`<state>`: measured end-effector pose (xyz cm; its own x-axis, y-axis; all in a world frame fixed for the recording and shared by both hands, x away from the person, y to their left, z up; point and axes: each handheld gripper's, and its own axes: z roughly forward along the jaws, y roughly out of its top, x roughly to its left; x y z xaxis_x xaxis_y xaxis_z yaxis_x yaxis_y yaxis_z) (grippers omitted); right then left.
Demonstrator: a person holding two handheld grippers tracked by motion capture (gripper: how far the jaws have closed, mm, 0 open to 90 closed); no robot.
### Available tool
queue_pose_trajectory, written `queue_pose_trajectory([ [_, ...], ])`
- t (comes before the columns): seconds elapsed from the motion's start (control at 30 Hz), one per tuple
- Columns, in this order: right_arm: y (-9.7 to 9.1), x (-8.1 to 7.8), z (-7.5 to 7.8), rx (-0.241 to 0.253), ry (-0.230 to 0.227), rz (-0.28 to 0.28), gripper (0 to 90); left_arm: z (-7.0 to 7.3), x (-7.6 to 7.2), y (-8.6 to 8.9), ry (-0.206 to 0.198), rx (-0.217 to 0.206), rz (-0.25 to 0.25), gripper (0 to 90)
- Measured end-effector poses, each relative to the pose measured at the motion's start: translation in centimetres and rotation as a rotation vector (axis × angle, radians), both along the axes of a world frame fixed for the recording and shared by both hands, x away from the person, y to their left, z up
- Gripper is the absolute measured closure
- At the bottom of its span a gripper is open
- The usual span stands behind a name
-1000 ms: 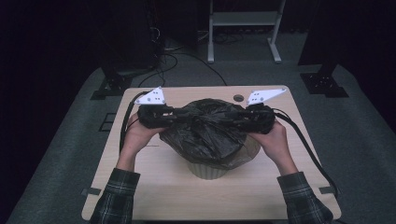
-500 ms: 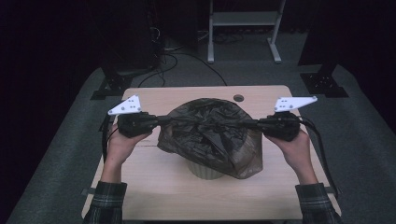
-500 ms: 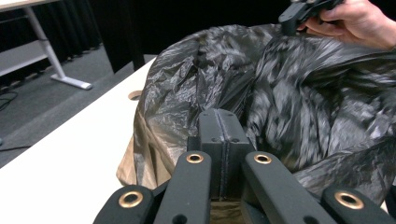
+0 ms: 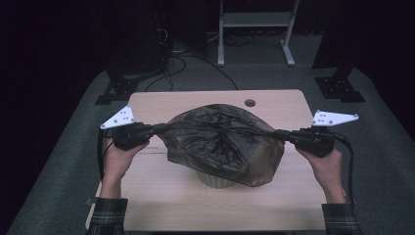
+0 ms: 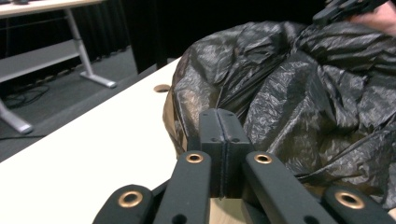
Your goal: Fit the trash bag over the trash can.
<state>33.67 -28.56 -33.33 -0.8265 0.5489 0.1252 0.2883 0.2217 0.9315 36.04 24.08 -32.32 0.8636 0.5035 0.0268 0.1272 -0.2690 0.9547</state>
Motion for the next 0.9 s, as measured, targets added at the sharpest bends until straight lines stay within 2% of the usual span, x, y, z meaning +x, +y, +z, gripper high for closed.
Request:
queue_pose_trajectory([
  [0.03,0.0,0.0,0.2,0.005,-0.013,-0.018,73.7,0.1,-0.1,0.0,0.001,-0.009,-0.006,73.9],
  [0.1,0.0,0.0,0.7,0.021,-0.026,-0.025,65.1,0.8,-0.3,-0.2,-0.024,-0.036,-0.009,66.6],
  [0.2,0.7,0.1,2.1,0.032,-0.056,-0.014,60.8,1.8,-0.6,-0.8,-0.043,-0.048,-0.026,56.7],
  [0.37,3.7,1.3,3.7,-0.011,-0.067,0.037,58.9,3.4,0.1,-3.4,-0.067,0.018,-0.072,52.0],
  [0.5,6.7,3.3,4.2,-0.065,-0.049,0.082,57.7,3.9,1.6,-6.0,-0.049,0.084,-0.102,51.4],
  [0.63,9.1,5.3,3.9,-0.109,-0.01,0.12,56.8,3.6,2.9,-8.0,-0.021,0.131,-0.138,51.4],
  [0.7,9.9,5.8,3.5,-0.123,0.015,0.146,56.8,3.2,3.5,-8.9,0.002,0.17,-0.15,52.3],
  [0.77,10.3,6.1,3.2,-0.146,0.031,0.149,59.2,2.8,4.0,-9.4,0.016,0.19,-0.15,53.2],
  [0.8,10.5,6.2,3.0,-0.16,0.035,0.141,63.1,2.5,4.3,-9.6,0.027,0.205,-0.148,55.5],
  [0.83,10.6,6.4,2.8,-0.173,0.043,0.139,73.2,2.4,4.4,-9.7,0.025,0.215,-0.145,60.7],
  [0.9,10.7,6.4,2.6,-0.186,0.035,0.126,86.1,2.1,4.7,-9.8,0.033,0.221,-0.155,73.1],
])
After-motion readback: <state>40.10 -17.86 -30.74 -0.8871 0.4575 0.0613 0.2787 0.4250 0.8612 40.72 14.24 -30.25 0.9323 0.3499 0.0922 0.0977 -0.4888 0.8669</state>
